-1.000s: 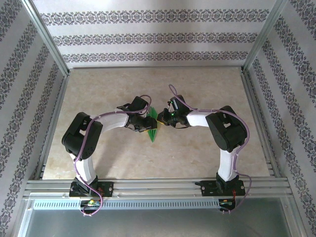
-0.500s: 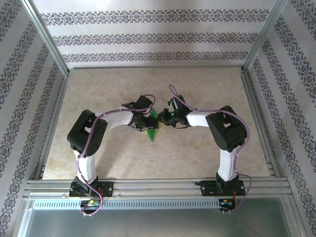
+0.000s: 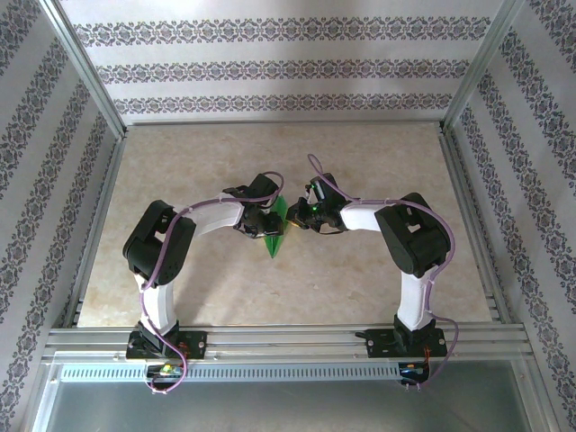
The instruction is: Fold a paper plane with a square sheet of paper (pick it up from the middle)
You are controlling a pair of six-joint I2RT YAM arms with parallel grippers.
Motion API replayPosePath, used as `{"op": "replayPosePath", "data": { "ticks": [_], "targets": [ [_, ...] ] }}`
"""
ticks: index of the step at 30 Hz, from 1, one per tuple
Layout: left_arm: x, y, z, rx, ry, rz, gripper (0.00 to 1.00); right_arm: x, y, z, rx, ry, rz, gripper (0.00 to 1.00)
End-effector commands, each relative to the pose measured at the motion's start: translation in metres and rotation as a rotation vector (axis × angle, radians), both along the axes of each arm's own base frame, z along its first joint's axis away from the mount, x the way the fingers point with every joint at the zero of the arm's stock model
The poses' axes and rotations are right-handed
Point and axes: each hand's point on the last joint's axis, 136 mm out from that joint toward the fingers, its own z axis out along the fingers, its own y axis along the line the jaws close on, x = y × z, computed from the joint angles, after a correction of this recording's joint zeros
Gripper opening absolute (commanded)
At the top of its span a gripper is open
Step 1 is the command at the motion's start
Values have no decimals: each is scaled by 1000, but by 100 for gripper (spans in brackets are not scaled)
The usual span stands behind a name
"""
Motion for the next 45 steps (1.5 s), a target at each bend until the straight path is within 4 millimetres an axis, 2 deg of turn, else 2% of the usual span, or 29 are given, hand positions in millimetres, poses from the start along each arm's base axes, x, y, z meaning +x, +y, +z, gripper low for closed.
{"op": "replayPosePath", "data": {
  "ticks": [1,13,22,30,41,45],
  "targets": [
    [2,6,17,29,-30,27,37,1,3,1,13,5,8,11],
    [9,10,15,48,-44,54,36,-1,3,0,13,6,11,11],
    [18,5,22,30,-65,27,34,0,4,0,16,7,13,11],
    [15,5,14,51,-43,-20,30,-1,4,0,16,10,14,11],
    [11,8,8,96,-27,-105,30,1,4,2,20,7,12,11],
    [13,10,9,113,-34,-113,24,3,3,5,24,-3,11,14]
  ]
}}
